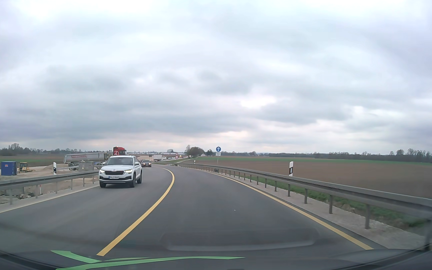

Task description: Follow the waypoints while adhering to traffic rules and regulations

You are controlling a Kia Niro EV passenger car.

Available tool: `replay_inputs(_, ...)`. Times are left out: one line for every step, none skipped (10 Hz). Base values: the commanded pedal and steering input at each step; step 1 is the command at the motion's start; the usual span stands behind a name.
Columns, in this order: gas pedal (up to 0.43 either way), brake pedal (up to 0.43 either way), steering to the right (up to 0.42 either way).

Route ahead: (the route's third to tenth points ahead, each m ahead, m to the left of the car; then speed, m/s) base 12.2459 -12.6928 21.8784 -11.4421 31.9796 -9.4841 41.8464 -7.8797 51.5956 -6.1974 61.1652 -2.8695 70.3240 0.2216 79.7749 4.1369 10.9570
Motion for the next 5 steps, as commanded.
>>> replay_inputs(0.098,0.0,-0.023)
replay_inputs(0.087,0.0,-0.024)
replay_inputs(0.087,0.0,-0.024)
replay_inputs(0.079,0.0,-0.024)
replay_inputs(0.079,0.0,-0.024)
